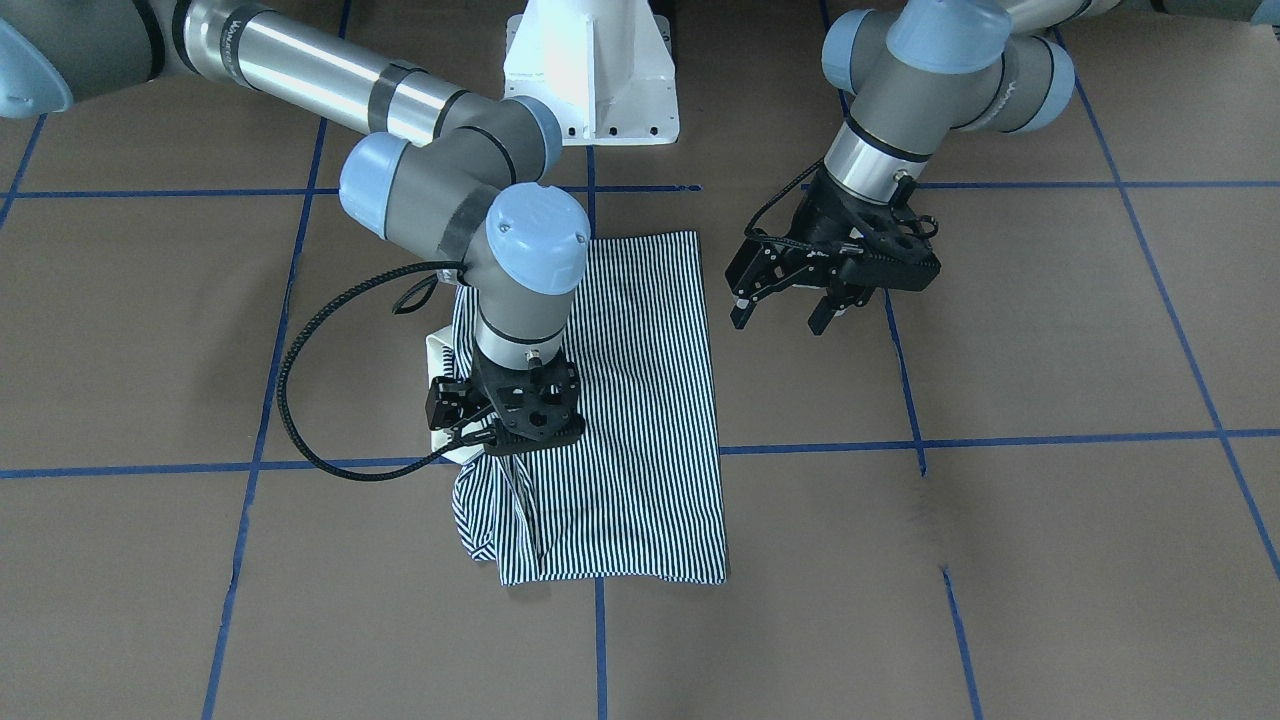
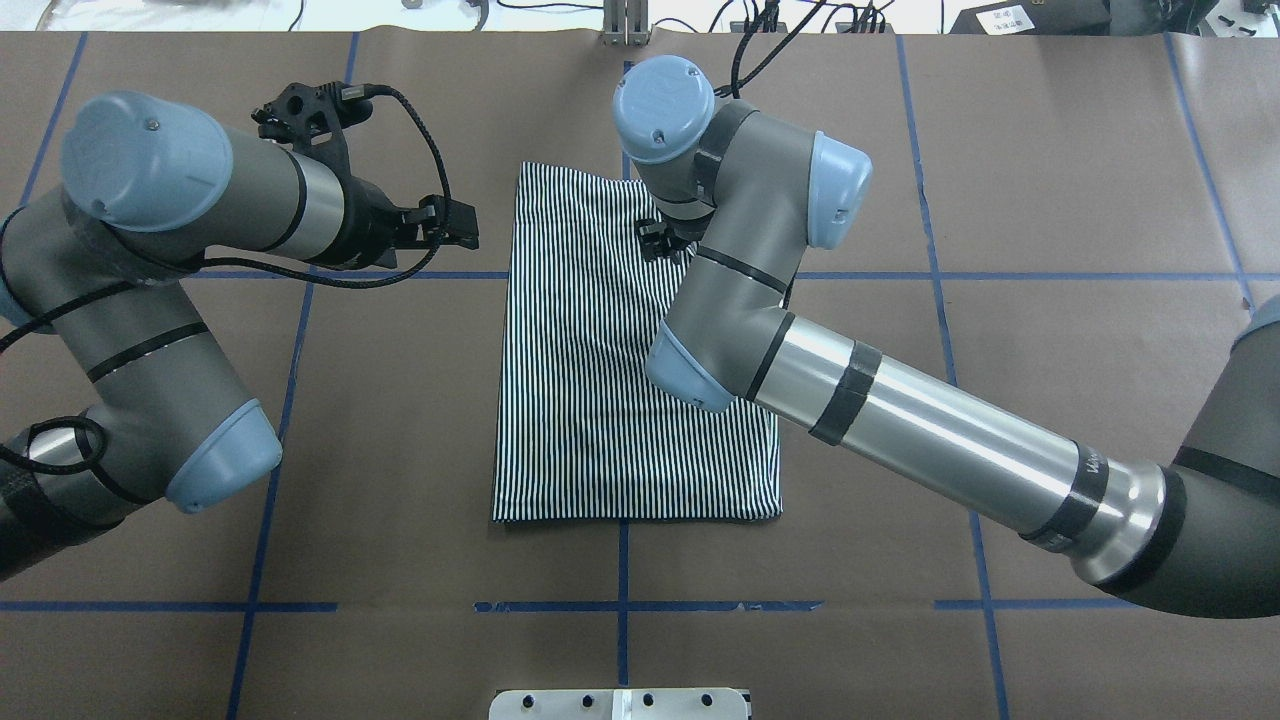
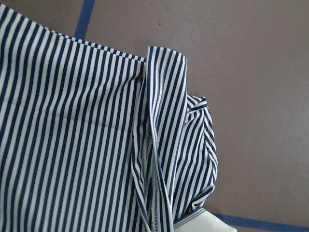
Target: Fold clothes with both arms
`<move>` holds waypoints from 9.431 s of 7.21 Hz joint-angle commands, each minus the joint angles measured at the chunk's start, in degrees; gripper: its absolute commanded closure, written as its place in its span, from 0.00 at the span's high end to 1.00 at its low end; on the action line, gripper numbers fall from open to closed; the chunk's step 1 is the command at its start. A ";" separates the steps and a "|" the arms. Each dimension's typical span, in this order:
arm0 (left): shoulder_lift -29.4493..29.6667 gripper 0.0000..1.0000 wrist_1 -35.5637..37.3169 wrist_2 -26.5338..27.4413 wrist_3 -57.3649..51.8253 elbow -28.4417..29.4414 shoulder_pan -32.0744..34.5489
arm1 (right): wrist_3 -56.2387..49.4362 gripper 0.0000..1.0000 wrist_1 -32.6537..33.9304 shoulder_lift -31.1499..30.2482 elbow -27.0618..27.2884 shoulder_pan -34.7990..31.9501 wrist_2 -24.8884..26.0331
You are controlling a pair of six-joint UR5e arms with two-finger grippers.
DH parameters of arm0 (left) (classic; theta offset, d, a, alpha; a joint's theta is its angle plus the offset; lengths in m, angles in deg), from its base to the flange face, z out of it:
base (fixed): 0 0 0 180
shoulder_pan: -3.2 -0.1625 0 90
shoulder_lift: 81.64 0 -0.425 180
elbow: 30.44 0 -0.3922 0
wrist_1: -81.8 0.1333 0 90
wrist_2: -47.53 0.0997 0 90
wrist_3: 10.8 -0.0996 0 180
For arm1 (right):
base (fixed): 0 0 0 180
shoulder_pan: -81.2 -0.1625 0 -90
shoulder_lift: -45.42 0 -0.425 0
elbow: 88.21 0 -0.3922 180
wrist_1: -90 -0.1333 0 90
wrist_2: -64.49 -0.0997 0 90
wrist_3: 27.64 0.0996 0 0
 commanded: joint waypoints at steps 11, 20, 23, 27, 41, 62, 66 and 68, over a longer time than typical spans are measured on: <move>0.41 1.00 -0.08 -0.07 0.09 0.33 0.03 | -1.45 1.00 1.35 -2.68 -2.96 0.07 -0.67; 0.32 1.00 -0.17 0.54 -0.09 -0.11 0.12 | -8.85 1.00 0.47 -1.23 0.96 -8.56 -6.47; 0.67 1.00 -0.35 0.90 -0.18 -0.02 1.00 | -7.70 1.00 -13.91 3.73 -13.82 -6.10 -5.68; 1.02 1.00 -0.26 0.63 0.00 -0.11 0.91 | -8.04 1.00 -17.98 2.52 -17.90 -5.03 -0.58; 1.02 0.97 16.26 12.04 32.94 -0.64 -24.75 | 14.36 1.00 0.91 -24.38 33.60 -4.51 -19.57; 1.64 0.00 16.27 12.85 28.66 -1.68 -25.90 | 38.26 1.00 0.39 -23.51 37.21 3.01 -14.77; 1.90 0.00 16.18 12.67 27.24 -2.39 -25.98 | 69.24 1.00 0.39 -23.51 38.79 16.49 -0.33; 1.99 0.00 16.09 12.67 27.24 -2.39 -26.07 | 75.54 1.00 0.39 -23.33 35.31 16.85 0.73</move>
